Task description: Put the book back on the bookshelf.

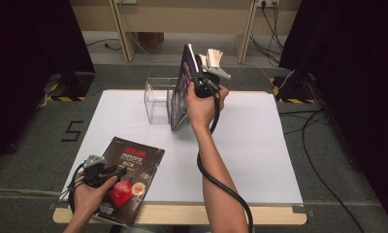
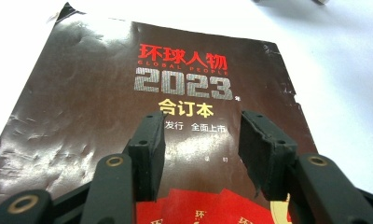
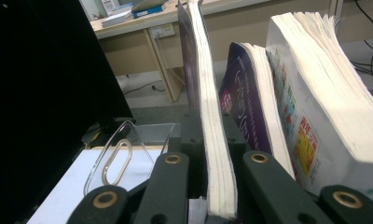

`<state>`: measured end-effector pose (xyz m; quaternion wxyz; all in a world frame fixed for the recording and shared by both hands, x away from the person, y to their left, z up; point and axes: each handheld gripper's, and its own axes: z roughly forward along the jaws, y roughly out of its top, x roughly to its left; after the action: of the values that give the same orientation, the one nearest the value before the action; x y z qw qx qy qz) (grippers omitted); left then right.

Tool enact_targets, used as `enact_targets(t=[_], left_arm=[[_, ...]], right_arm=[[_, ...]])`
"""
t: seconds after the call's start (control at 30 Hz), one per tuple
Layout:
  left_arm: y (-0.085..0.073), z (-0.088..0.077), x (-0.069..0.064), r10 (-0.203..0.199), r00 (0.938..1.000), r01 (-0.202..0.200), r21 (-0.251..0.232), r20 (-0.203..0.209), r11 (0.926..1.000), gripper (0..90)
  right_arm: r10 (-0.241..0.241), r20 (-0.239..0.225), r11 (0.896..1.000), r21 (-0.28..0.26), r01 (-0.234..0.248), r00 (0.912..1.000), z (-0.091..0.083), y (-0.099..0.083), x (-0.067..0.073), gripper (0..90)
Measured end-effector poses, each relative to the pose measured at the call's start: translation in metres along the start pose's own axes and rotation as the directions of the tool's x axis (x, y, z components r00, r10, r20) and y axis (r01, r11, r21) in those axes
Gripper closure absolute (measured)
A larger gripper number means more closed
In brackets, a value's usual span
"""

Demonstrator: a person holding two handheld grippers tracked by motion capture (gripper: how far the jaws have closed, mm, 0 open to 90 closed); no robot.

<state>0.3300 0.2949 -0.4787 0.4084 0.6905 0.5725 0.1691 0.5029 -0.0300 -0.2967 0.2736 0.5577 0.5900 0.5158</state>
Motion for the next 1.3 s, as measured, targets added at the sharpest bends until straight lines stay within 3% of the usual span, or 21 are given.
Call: enact_targets(t=[0.4,0.97,1.3], left_arm=[[0.0,0.001,-0.002,0.007,1.0,-0.007,-0.001,0.006,1.0,50.4],[0.0,0.001,-0.002,0.012,0.9999,-0.012,-0.003,0.01,0.9999,50.5],[-0.001,0.002,-0.003,0.019,0.9997,-0.019,0.0,0.014,0.9998,50.5]], right_arm=[[-0.004,0.022,1.0,-0.016,0.004,0.9998,0.016,-0.004,0.004,84.5],[-0.067,0.046,0.997,0.038,0.065,0.9967,0.034,-0.021,0.014,84.2],[-0.102,0.055,0.992,0.08,0.097,0.9933,0.036,-0.016,0.014,82.7]])
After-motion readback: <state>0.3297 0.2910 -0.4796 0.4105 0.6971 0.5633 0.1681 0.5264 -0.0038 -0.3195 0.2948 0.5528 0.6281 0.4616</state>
